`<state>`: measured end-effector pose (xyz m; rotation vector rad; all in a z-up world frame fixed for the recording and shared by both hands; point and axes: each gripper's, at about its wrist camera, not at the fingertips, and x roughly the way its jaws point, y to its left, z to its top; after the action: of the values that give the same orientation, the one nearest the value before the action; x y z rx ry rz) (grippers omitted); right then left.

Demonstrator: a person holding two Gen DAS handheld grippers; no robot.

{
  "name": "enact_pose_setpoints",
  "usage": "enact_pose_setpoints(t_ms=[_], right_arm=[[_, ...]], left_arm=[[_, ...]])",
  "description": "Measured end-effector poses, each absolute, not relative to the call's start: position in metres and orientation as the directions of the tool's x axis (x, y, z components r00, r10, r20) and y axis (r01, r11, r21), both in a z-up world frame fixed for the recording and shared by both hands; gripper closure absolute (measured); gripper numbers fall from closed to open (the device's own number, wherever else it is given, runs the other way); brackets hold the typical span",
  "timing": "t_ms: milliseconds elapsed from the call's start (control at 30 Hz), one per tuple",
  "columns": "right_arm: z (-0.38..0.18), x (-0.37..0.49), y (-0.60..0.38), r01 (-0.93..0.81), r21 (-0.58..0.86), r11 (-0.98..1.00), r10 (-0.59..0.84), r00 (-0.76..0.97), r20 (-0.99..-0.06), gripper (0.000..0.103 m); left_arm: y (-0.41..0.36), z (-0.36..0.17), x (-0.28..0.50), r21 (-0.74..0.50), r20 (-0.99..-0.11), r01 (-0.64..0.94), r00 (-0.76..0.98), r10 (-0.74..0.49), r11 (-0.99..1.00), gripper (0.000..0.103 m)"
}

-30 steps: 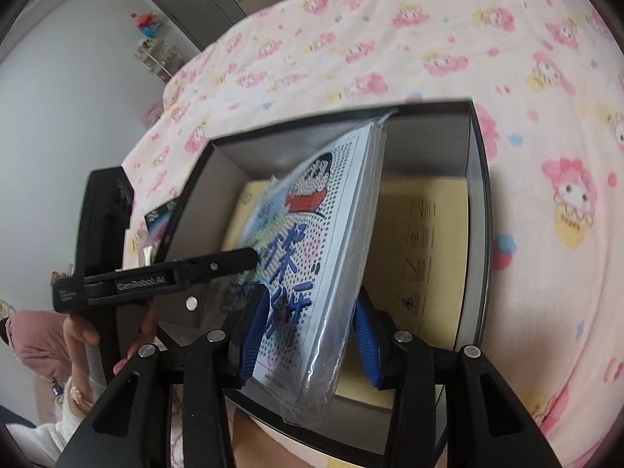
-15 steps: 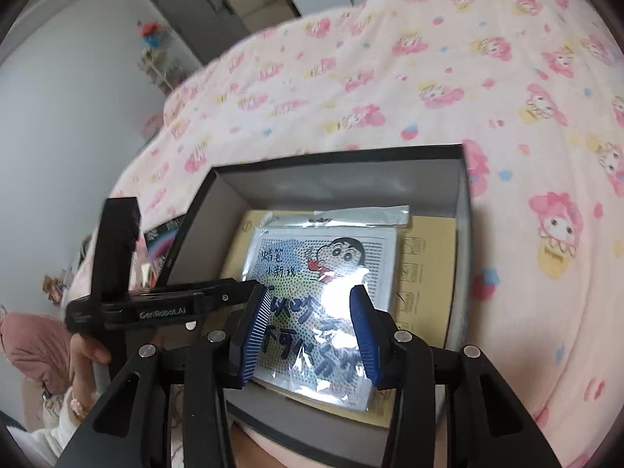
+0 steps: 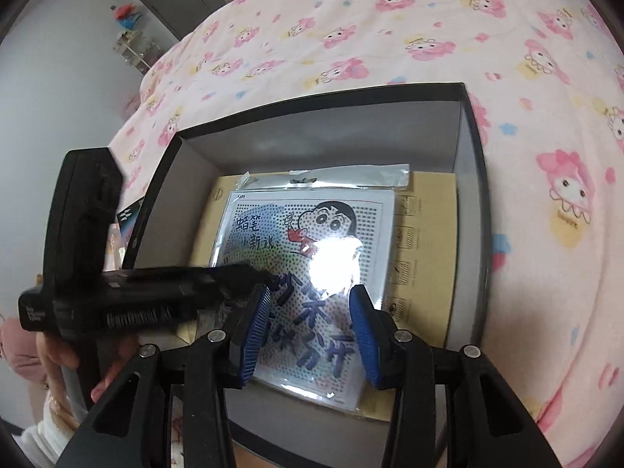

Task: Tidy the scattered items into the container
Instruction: 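Lower the Shin-chan packet into the black box and open the left gripper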

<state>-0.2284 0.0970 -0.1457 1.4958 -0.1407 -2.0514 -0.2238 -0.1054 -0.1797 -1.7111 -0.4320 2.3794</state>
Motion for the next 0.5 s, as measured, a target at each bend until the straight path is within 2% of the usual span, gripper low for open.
enact_pose_setpoints(t_ms=[33, 67, 167, 267, 400, 500], right_arm=[[-0.146, -0.228, 0.097, 0.395, 0.418, -0.818, -0.518, -0.190, -0.834, 0.065], [-0.145, -0.226, 0.096, 0.399, 0.411, -0.820, -0.513, -0.191, -0.837, 0.065], [-0.145, -0.221, 0.088, 0.433, 0.409, -0.803, -0.521, -0.176, -0.835, 0.065], [-0.152, -0.221, 0.078, 0.432, 0.441, -0.786, -0.539, -0.131, -0.832, 0.065], [-0.158, -0.217, 0.075, 0.431, 0.394, -0.812, -0.492, -0.142, -0.859, 0.065], [-0.161, -0.220, 0.080, 0.407, 0.395, -0.823, -0.485, -0.143, -0.863, 0.065]], left_arm=[[-0.113, -0.172, -0.219, -0.255, -0.900, 0.051, -0.378, 0.218, -0.965, 0.070], [-0.120, -0.170, -0.216, -0.232, -0.900, 0.077, -0.396, 0.184, -0.970, 0.070], [-0.142, -0.177, -0.216, -0.242, -0.913, 0.170, -0.373, 0.165, -0.955, 0.070], [-0.138, -0.186, -0.216, -0.193, -0.932, 0.210, -0.344, 0.112, -0.959, 0.069], [-0.132, -0.195, -0.225, -0.266, -0.937, 0.195, -0.283, 0.206, -0.944, 0.055], [-0.122, -0.193, -0.226, -0.302, -0.924, 0.138, -0.286, 0.255, -0.943, 0.051]])
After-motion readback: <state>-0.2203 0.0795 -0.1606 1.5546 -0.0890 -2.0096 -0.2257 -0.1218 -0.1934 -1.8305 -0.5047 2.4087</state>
